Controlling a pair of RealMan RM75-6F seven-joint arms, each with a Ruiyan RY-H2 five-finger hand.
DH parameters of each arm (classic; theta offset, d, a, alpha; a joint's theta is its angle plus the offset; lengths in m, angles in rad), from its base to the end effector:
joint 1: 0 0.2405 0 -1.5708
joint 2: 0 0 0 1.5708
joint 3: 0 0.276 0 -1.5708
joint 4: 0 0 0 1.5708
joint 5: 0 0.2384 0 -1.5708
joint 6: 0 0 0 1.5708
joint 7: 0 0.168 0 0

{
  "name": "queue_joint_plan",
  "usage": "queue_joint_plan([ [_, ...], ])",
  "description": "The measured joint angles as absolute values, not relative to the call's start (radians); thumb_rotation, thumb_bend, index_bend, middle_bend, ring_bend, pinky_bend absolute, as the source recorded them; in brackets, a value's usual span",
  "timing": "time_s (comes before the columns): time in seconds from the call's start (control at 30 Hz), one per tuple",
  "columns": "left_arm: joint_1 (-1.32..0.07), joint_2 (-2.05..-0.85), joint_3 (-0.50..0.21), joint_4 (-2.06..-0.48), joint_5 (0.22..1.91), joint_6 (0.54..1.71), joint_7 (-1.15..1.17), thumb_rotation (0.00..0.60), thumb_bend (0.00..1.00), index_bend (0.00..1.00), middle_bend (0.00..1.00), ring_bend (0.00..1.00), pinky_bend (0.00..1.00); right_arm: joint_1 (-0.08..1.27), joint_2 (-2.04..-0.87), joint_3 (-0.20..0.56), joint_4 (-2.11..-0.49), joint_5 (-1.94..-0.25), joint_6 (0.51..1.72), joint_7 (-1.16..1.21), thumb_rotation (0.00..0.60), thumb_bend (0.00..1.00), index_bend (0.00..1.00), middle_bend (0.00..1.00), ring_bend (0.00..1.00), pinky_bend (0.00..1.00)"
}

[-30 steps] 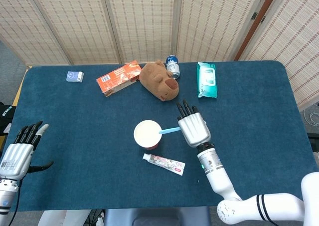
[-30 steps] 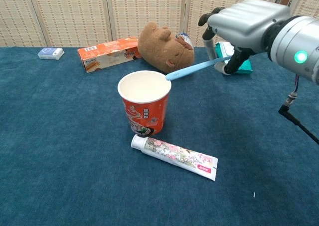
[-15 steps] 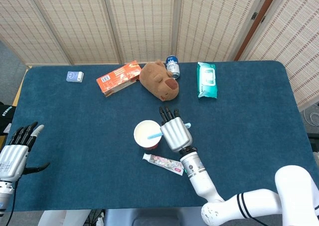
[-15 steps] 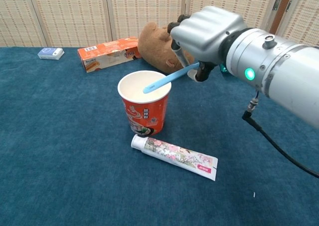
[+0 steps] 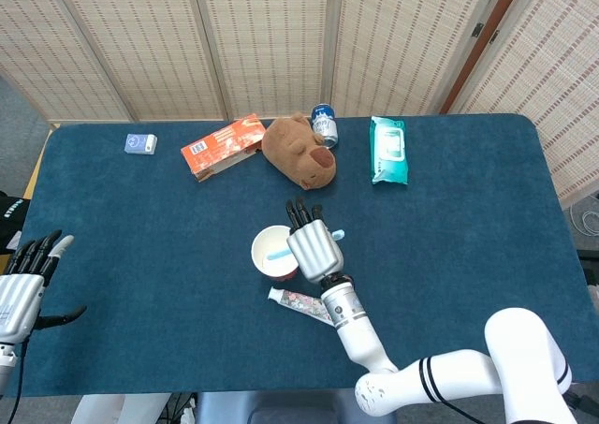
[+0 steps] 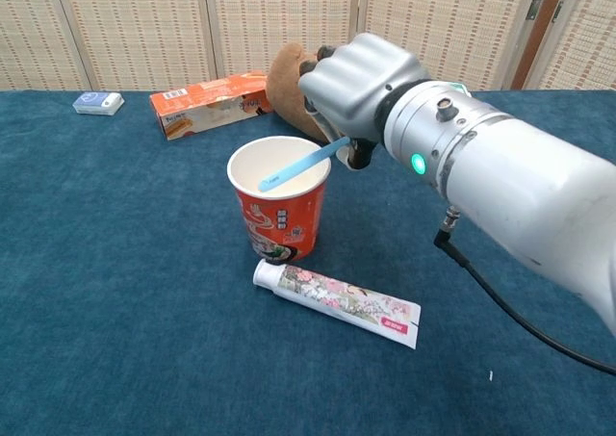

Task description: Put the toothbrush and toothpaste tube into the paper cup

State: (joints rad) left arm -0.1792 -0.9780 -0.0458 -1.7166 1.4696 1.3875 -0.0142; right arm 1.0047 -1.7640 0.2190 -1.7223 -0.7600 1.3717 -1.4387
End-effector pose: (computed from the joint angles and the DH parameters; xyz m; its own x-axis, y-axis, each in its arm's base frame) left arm -0.3187 0.2371 0.1658 0.4174 0.0620 0.9066 0.9081 -0.0667 -0.4135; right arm -0.0135 -0.3438 -0.0776 0.8608 0.1066 0.4976 -0.4293 -0.3728 0.8226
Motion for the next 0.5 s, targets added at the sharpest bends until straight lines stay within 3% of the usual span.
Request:
queue_joint_plan([
  [0.5,-0.173,-0.976,-0.045,-1.712,1.470,1.390,-0.022,0.600,0.00,0.00,0.00,0.00,0.00,1.036,-1.807,0.224,-1.687,-0.763,1.346,-1.383,0.600,0.27,0.37,0.11,0.00,0.27],
])
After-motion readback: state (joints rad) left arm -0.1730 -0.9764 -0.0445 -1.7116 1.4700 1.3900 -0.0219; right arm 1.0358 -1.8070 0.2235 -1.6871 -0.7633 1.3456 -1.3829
